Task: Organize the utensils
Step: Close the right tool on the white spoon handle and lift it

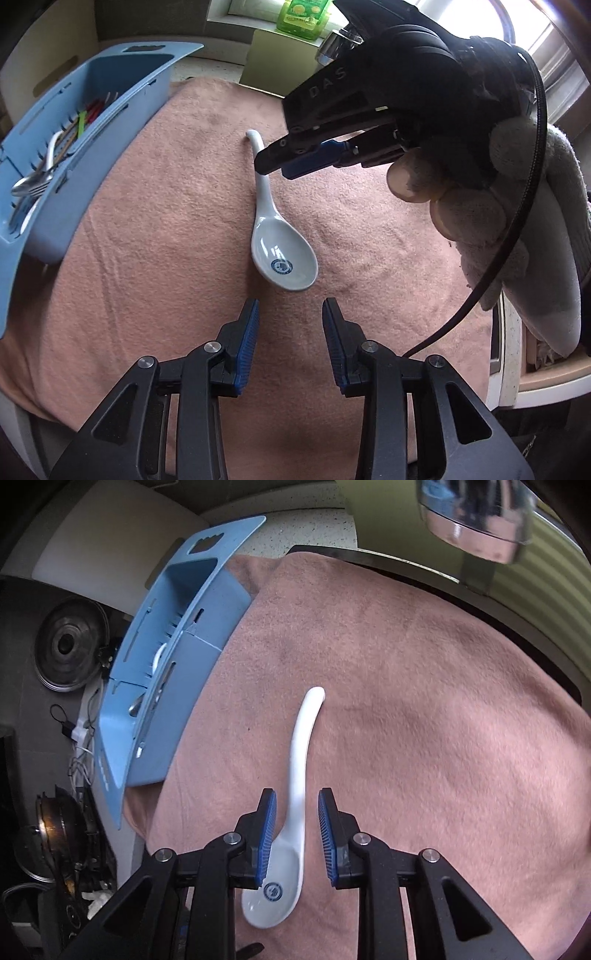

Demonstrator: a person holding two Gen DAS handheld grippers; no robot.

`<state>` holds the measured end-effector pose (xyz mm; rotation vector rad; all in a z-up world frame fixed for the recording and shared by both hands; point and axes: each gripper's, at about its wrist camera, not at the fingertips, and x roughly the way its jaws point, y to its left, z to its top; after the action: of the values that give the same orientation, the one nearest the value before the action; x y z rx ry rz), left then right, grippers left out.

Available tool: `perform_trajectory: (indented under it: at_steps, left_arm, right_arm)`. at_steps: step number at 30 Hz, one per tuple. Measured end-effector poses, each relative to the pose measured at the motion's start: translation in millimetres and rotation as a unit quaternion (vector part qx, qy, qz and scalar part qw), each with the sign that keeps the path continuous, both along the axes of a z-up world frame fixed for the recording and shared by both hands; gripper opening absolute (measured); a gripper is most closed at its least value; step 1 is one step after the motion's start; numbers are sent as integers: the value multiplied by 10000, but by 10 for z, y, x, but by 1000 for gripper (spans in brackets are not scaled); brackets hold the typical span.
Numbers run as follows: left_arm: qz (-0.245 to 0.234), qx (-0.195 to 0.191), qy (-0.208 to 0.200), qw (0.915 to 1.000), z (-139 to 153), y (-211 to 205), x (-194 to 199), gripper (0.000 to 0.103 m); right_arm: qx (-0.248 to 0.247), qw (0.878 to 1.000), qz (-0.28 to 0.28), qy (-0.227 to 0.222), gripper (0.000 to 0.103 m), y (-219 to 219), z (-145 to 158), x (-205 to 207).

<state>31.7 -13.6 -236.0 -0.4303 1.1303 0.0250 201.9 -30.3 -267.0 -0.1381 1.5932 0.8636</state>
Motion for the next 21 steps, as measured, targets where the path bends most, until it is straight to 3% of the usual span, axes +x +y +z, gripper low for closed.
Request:
perform_trajectory:
  at_steps: [21]
  left_arm:
    - [235,202,104,9995,-207,-77,311,34]
  right_arm:
    - [-99,9998,115,116,23,194,-148,67]
